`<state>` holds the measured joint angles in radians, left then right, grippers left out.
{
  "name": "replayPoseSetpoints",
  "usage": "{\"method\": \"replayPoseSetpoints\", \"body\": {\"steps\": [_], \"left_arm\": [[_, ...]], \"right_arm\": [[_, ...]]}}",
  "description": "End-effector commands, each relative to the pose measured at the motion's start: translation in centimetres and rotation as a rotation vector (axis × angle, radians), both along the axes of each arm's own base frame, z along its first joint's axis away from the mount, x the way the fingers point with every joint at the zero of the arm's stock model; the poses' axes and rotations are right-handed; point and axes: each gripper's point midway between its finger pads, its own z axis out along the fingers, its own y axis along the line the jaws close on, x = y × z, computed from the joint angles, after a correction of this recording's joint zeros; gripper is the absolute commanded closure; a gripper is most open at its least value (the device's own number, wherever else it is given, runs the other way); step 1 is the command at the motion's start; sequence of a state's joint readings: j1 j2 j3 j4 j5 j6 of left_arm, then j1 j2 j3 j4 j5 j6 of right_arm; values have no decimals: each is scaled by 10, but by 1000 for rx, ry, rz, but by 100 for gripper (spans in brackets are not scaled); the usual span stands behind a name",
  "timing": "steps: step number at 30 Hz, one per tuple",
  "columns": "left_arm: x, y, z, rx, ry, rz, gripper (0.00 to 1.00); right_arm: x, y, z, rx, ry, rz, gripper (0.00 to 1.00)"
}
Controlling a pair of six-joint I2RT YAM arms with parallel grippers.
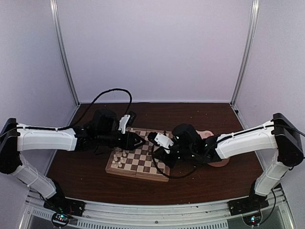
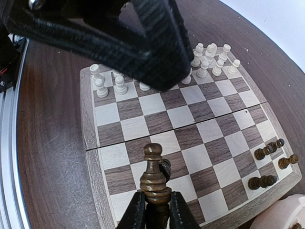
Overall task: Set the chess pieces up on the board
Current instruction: Pick up the chess pile from the chessboard, then adjust the chess pile.
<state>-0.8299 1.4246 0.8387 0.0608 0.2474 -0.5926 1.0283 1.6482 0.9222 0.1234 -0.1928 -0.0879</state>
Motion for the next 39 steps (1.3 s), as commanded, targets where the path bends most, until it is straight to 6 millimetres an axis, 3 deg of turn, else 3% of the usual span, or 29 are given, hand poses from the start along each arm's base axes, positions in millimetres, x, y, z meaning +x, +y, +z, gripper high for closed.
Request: {"method": "replayPoseSetpoints", "body": {"steps": [1,5,9,16,20,31,39], "left_arm": [[-1,-18,8,-89,27,-63,62],[-2,-18,10,-107,15,-66,62],[-9,-4,33,-193,-119,-60,54],[-33,6,66,-267,-364,-178,48],[-48,10,73,-324,-495,-246,44],[-66,1,79,-359,-510,-370,44],[-77,-4,85,-401,-493,-446,45]], "right_arm": [[7,-3,23,75,-39,-57,87],[10,-9,31,123,-33,-91,89],[11,-11,41,175,8,-100,89],[-6,-4,65,261,89,-29,88],[-21,-2,85,318,131,35,87],[-48,3,119,453,214,158,87],[-53,-1,131,496,215,167,87]]}}
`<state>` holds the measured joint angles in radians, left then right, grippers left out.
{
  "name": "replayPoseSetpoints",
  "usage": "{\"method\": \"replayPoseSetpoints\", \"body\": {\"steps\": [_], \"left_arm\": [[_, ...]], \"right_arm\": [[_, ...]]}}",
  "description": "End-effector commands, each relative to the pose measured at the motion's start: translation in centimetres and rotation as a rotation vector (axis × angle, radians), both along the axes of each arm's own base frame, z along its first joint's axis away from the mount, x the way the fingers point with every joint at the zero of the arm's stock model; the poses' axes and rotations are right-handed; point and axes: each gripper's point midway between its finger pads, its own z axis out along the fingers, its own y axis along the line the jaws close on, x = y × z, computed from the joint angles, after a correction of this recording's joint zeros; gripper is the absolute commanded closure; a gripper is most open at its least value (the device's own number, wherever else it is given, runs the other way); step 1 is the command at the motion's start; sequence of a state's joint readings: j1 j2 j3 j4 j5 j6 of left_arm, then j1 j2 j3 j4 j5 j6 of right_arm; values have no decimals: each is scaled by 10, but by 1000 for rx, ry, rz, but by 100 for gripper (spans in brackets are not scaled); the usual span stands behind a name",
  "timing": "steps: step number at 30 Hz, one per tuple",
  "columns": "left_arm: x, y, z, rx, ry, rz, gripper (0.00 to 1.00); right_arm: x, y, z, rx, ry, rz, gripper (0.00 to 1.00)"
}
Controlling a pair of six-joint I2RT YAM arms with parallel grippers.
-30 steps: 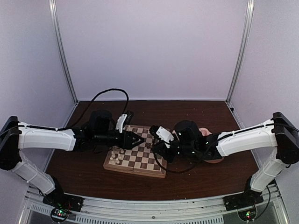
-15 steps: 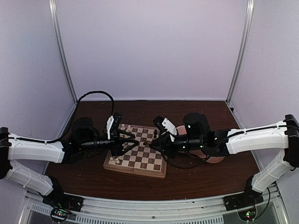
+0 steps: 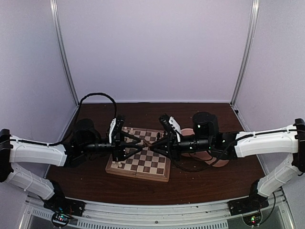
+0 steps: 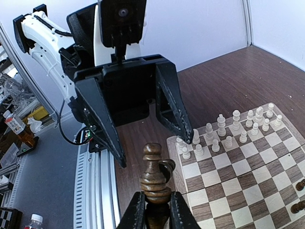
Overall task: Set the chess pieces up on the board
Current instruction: Adjust the chess pile.
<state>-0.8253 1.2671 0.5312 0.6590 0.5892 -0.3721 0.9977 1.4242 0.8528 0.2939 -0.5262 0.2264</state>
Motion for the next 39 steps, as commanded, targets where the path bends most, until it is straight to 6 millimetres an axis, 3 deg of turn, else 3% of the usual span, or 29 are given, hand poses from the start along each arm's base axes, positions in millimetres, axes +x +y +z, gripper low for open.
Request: {"method": "replayPoseSetpoints", "body": {"steps": [1,18,39], "left_arm": [[-8,-5,25,-72,-60,-74,45],[-11,-14,23,-69,-32,-139,59],[-4,-18,20,-33,-7,-120,93]], "right_arm": [[-6,-5,22,74,-14,15,87],[-11,-5,29,101,-1,38,86],[6,-12,21,83,1,-37,86]]}}
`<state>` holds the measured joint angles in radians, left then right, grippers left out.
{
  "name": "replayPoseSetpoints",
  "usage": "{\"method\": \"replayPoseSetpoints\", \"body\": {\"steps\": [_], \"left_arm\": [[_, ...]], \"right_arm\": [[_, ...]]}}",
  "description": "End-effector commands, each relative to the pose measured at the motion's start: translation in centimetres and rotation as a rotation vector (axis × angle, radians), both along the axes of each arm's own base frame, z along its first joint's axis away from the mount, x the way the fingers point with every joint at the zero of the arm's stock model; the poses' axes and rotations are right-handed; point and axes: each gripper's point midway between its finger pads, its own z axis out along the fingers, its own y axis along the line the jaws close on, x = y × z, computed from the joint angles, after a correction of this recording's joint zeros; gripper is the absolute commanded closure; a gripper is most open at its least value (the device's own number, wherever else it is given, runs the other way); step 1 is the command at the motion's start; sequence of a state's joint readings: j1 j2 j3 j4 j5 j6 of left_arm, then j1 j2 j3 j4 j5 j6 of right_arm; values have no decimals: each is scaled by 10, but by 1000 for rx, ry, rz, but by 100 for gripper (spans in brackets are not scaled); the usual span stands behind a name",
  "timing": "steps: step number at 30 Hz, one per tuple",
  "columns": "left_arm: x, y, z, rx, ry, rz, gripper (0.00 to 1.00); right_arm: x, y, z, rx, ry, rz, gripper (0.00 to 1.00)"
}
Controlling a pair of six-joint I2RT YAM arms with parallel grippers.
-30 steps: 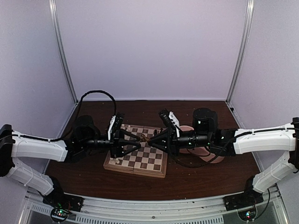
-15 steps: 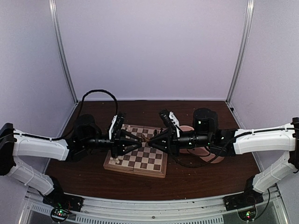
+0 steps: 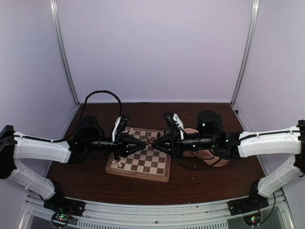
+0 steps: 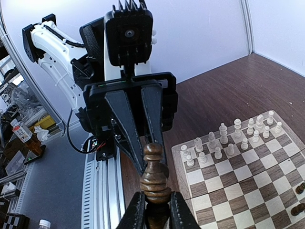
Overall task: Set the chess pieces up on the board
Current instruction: Adjust the chess pile.
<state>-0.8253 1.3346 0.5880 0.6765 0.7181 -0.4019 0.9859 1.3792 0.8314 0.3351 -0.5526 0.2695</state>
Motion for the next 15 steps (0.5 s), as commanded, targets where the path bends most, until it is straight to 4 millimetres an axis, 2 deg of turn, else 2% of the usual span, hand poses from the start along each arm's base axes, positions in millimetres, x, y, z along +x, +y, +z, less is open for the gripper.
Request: {"method": "replayPoseSetpoints", "body": {"steps": [1,5,8,11,12,15], "left_arm": [[8,-4,14,-17,-37,12,95],[15,-4,10,7,-26,51,100],[31,-3,1,63,-9,136,100],[55,1,-18,173,24,262,100],[61,3,-31,240,43,294,100],[76,1,-49,344,69,343,100]], "right_arm": [[10,-6,1,17,-8,-50,86],[20,-13,-1,9,-11,-107,86],[35,-23,-5,-12,-17,-193,86],[49,-38,-9,-32,-32,-293,86],[55,-44,-10,-40,-40,-331,86],[67,-61,-13,-61,-61,-431,87]]}}
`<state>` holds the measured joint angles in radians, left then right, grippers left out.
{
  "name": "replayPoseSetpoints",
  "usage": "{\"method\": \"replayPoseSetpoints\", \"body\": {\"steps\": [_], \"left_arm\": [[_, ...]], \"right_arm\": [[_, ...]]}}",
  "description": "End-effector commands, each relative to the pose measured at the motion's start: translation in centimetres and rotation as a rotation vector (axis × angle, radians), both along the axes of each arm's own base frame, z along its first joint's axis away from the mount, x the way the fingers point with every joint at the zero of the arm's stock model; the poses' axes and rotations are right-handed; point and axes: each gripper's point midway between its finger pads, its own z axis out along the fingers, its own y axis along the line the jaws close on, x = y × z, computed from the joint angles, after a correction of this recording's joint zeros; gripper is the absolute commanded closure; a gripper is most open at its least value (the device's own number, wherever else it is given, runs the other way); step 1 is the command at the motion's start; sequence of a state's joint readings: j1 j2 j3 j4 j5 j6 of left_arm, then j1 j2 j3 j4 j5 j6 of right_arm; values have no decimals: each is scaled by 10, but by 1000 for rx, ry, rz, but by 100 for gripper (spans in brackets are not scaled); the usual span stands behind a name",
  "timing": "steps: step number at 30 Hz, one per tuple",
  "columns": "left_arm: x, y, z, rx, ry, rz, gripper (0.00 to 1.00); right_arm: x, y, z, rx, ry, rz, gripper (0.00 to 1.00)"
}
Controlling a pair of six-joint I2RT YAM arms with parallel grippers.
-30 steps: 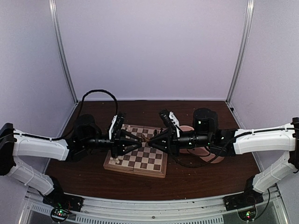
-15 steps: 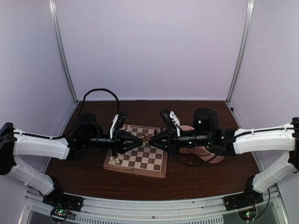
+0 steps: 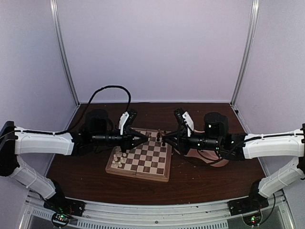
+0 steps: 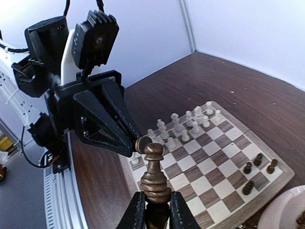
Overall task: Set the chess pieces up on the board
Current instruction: Adjust the chess pile, then place the chess pile on the chessboard.
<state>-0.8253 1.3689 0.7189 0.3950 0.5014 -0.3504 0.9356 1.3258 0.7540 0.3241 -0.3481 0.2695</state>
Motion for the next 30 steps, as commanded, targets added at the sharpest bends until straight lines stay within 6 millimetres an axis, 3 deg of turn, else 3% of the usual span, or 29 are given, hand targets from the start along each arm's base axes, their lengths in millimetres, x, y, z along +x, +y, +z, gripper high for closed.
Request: {"method": "replayPoseSetpoints", "body": {"steps": [1,7,13,17,21,30], "left_arm": [[35,5,-35,208,39,152,100],[65,24,-86,550,153,323,100],[58,5,-112,732,182,262,100],[51,-5,-120,845,190,222,100],[53,1,-131,996,168,245,100],[57,8,-125,1114,35,298,100]], "right_arm": [[28,-32,5,-17,-53,-211,87],[43,-57,-2,-66,-87,-350,87],[55,-62,-16,-126,-98,-402,88],[56,-61,-18,-142,-102,-401,89],[57,-66,-14,-143,-123,-421,89],[60,-79,-12,-160,-157,-474,89]]}}
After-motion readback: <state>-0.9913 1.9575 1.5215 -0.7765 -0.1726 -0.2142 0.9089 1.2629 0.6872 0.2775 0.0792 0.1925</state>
